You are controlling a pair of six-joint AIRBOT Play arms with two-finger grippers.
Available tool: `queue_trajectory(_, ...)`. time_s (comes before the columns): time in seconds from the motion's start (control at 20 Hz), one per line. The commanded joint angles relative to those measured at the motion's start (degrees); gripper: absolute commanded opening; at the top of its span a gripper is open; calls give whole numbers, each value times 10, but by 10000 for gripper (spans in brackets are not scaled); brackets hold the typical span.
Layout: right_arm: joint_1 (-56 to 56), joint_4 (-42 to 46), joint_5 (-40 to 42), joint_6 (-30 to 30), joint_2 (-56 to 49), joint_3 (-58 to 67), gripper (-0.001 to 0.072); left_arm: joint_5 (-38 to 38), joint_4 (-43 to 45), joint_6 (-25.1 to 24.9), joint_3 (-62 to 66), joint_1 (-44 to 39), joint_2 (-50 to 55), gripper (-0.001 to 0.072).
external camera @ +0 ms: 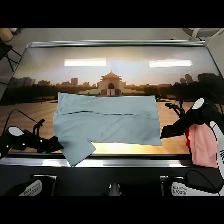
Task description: Fold the shirts.
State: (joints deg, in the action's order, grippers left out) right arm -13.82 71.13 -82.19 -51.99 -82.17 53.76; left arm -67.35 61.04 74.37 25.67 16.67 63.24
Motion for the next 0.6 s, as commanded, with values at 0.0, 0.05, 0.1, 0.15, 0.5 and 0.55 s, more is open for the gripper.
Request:
queue_trajectory(0.0, 0, -40, 35, 5, 0, -55, 558, 35, 1, 5, -6, 0, 0, 47)
queue_trajectory(0.05, 0, -49, 49, 4, 0, -66, 558, 35, -2, 1, -4, 0, 0, 21)
queue_trajectory(0.1, 0, -57, 62, 4, 0, -75, 557, 36, -3, 1, -3, 0, -2, 21)
queue_trajectory(0.15, 1, -65, 70, 4, 0, -82, 555, 36, -3, 1, -3, 0, -4, 21)
queue_trajectory(0.5, 0, -105, 78, 19, 0, -92, 17, 42, -18, -25, 9, 0, -21, 20)
queue_trajectory(0.55, 0, -104, 72, 38, 2, -80, 16, 42, -17, -47, 24, 0, -30, 19)
